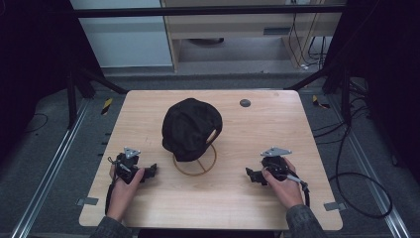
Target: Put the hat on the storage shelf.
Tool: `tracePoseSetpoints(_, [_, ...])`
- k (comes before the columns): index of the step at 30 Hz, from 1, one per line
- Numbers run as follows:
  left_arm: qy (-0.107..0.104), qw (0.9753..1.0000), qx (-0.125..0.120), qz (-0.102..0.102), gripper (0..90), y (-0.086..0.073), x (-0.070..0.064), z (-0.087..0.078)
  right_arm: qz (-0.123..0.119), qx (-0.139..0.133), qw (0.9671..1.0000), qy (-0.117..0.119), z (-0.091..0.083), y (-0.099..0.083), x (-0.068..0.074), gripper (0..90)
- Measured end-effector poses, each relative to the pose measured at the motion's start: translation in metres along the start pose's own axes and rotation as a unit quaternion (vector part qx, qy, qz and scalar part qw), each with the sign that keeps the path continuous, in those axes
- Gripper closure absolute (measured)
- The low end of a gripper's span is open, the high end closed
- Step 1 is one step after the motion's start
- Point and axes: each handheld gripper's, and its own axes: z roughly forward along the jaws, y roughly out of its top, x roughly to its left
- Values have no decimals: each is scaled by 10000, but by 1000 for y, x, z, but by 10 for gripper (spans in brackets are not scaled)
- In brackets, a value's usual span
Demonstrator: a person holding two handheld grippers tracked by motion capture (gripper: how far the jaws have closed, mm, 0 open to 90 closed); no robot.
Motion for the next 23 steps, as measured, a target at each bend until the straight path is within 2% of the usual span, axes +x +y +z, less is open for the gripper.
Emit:
tracePoseSetpoints(11, [-5,10000,-1,1,0,0,1,0,11,75,10000,19,10,-3,5,108])
tracePoseSetpoints(15, [24,10000,0,-33,0,1,3,1,-71,90,9999,-85,13,-5,8,93])
tracePoseSetpoints(18, [84,9999,-6,-91,0,2,6,2,-305,70,9992,-246,16,-6,10,73])
tracePoseSetpoints(20, [114,9999,-5,-107,0,2,7,2,-222,-18,9994,-282,16,-8,12,64])
tracePoseSetpoints(23, [118,9999,0,-113,0,2,8,2,-225,-19,9993,-285,16,-9,12,63])
